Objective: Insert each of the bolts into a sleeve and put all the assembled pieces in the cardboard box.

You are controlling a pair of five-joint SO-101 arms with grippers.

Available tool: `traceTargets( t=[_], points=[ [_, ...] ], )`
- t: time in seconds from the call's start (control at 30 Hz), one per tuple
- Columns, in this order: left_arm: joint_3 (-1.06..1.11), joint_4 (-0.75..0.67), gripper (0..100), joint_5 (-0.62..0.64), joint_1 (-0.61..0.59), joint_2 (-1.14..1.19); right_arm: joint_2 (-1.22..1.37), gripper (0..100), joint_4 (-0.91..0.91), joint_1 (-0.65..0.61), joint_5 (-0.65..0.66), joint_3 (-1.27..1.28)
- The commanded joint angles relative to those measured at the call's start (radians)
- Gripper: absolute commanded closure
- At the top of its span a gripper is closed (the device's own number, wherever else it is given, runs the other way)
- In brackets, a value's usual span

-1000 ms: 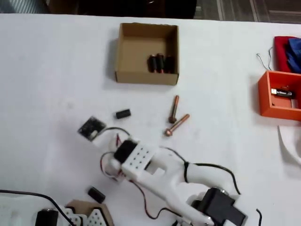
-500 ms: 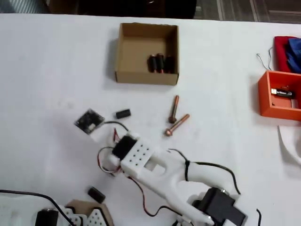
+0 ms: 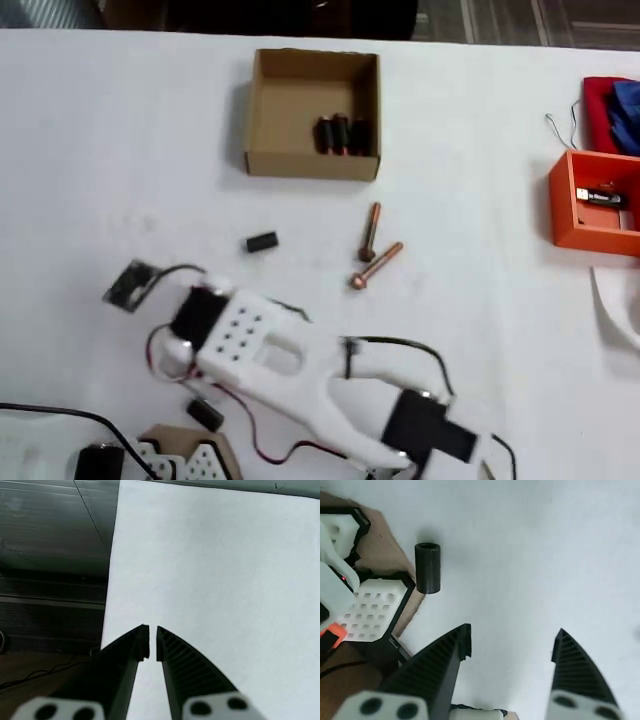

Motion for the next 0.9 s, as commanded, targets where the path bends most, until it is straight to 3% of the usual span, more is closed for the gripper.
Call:
traceTargets(
  t=[0.0, 0.5, 0.87],
  points=[
    [-0.042, -0.006, 94, -0.002, 0.002, -0.005, 0.039, 72.0, 0.015, -0.039, 0.008, -0.072],
    [-0.042, -0.008, 94, 0.0, 0.008, -0.005, 0.062, 72.6, -0.11, -0.205, -0.106, -0.032],
    [-0.05, -0.003, 94, 0.003, 0.002, -0.012, 0.101, 72.6, -0.191, -0.206, -0.107, 0.029]
  ],
)
